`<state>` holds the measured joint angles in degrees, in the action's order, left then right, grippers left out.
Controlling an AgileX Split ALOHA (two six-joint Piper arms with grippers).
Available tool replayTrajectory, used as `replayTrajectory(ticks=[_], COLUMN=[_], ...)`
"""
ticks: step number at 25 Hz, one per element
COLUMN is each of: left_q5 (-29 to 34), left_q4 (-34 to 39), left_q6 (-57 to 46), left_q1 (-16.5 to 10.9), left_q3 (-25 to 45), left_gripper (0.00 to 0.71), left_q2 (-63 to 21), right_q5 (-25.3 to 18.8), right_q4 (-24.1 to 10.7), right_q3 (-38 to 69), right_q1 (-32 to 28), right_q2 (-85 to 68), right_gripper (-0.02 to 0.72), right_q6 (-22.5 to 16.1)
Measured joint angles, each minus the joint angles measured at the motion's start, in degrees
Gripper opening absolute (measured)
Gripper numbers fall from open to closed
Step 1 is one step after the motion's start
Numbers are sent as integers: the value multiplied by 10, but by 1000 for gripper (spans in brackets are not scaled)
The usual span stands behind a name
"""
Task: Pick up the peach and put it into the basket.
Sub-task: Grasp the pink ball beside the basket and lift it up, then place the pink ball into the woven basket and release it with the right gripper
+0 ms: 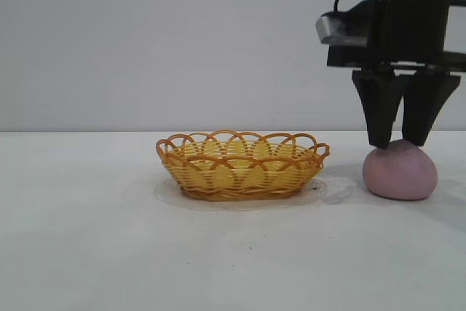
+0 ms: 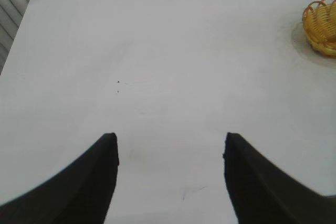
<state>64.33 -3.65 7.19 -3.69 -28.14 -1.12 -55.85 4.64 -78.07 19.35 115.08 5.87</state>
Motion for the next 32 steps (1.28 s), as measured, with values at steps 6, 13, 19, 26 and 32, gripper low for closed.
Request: replayTrajectory(ticks=[6, 13, 19, 26, 32], left_q5=[0, 0, 0, 0, 0], left_q4=[0, 0, 0, 0, 0], left_q6=[0, 0, 0, 0, 0], left_q1=[0, 0, 0, 0, 0], left_q3=[0, 0, 0, 0, 0], left_gripper=[435, 435, 386, 386, 386], left_q2=[0, 0, 0, 0, 0], right_q5=[7, -17, -76, -119, -105], right_q4=[-11, -41, -52, -56, -51], right_q3=[0, -17, -93, -184, -196], right_q1=[0, 0, 0, 57, 139], right_q2=[21, 15, -29, -37, -23], right_gripper=[169, 0, 0, 0, 0], right_q6=[1, 1, 1, 2, 4])
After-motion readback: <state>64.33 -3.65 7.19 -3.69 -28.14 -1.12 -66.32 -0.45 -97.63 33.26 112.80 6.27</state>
